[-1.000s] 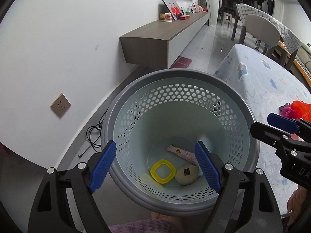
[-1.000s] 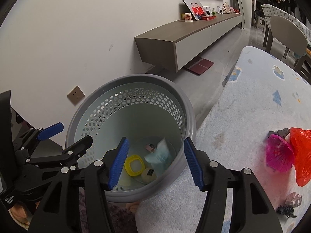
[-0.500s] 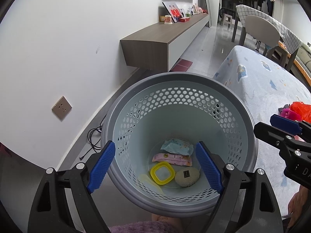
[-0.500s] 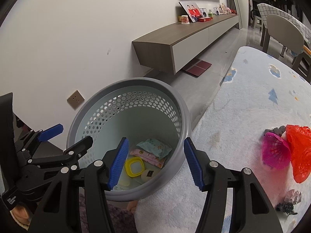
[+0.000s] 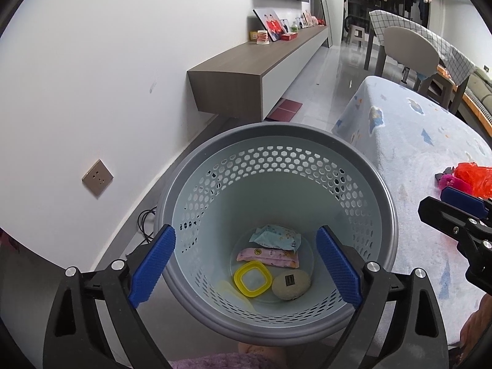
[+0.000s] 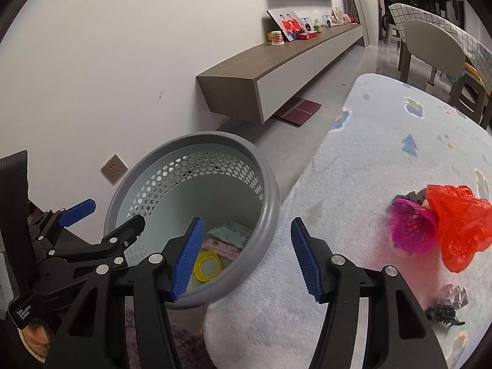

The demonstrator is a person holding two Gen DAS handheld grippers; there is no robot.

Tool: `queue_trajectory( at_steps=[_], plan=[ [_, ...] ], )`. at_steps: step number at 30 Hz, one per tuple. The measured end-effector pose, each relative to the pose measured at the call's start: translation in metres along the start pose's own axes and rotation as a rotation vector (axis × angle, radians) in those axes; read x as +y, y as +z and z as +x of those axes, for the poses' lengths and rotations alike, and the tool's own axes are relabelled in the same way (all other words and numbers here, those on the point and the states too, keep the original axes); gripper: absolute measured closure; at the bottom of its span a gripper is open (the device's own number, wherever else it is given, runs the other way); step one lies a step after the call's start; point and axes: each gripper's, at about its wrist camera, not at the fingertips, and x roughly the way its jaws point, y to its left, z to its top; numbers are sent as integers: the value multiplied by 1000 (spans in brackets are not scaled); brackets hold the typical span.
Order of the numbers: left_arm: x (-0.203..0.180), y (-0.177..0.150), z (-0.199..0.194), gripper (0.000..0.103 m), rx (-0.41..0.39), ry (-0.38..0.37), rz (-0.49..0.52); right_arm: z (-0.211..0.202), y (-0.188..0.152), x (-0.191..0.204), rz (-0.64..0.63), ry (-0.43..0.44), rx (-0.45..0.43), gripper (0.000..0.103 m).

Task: Collect trash
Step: 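Move both tools back toward the remaining trash on the table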

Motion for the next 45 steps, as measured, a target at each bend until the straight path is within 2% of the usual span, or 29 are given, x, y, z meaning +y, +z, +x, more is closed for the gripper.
queue_trajectory(
  at_steps=[12, 22, 33, 39, 45],
  plan=[
    [-21, 4, -12, 7, -36, -21, 15, -30, -19, -26, 57, -56, -28, 46],
    [-59, 1, -27, 7, -92, -37, 86, -72, -58, -75, 173, -161, -45, 46],
    [-117, -4, -40, 7, -118, -112, 167, -111, -103, -141, 301, -322, -41, 45],
    [-143, -10, -46, 7, -123, -152, 190, -120, -118, -170, 356, -352, -29, 45],
    [-164, -19, -46, 7, -106, -188, 208, -114, -118, -181, 312, -361, 9, 45]
  ],
)
